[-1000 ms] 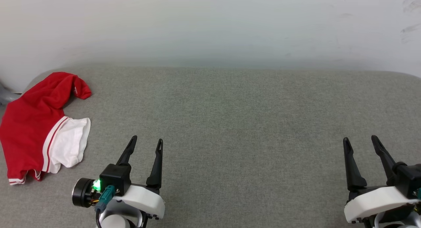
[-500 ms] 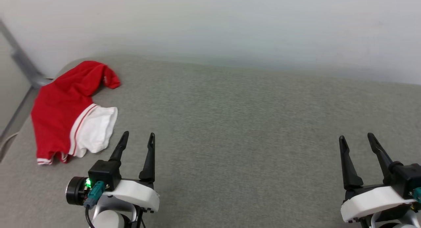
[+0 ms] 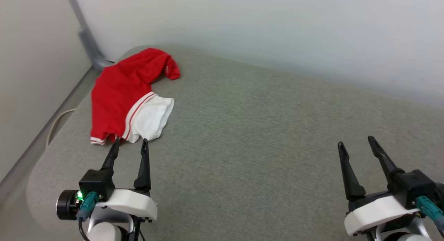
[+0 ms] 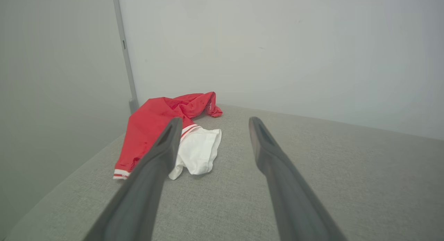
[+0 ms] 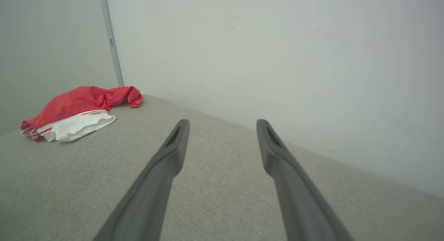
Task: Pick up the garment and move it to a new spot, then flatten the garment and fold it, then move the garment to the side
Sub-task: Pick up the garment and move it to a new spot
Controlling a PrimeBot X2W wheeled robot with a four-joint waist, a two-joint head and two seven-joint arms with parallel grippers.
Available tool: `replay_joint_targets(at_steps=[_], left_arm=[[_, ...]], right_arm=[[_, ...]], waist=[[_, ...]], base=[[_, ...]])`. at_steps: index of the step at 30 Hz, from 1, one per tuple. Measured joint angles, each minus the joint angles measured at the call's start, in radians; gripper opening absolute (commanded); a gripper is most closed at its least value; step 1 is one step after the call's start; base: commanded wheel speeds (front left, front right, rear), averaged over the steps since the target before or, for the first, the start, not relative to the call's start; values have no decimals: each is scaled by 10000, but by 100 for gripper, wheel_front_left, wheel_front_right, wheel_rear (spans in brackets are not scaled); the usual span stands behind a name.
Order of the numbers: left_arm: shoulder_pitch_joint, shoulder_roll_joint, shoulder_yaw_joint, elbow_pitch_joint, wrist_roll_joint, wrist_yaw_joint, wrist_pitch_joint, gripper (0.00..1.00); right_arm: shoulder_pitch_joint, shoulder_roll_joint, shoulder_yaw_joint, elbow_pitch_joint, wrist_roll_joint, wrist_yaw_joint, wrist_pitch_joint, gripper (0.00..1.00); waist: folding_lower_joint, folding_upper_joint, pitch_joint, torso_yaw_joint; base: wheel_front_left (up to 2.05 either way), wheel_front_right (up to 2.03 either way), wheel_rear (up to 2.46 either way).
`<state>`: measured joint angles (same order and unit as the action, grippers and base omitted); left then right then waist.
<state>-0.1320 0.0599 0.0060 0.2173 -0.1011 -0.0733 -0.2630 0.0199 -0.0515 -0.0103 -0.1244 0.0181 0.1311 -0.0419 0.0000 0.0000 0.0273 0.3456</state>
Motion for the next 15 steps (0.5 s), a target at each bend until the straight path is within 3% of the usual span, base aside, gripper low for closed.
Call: replay_joint_targets(at_steps=[15], left_arm=[[51, -23, 435, -48, 102, -54, 0, 100]], right_arm=[[-154, 0, 441, 94, 56, 0, 44, 100]], waist=[[0, 0, 60, 1224]], base=[[0, 0, 0]])
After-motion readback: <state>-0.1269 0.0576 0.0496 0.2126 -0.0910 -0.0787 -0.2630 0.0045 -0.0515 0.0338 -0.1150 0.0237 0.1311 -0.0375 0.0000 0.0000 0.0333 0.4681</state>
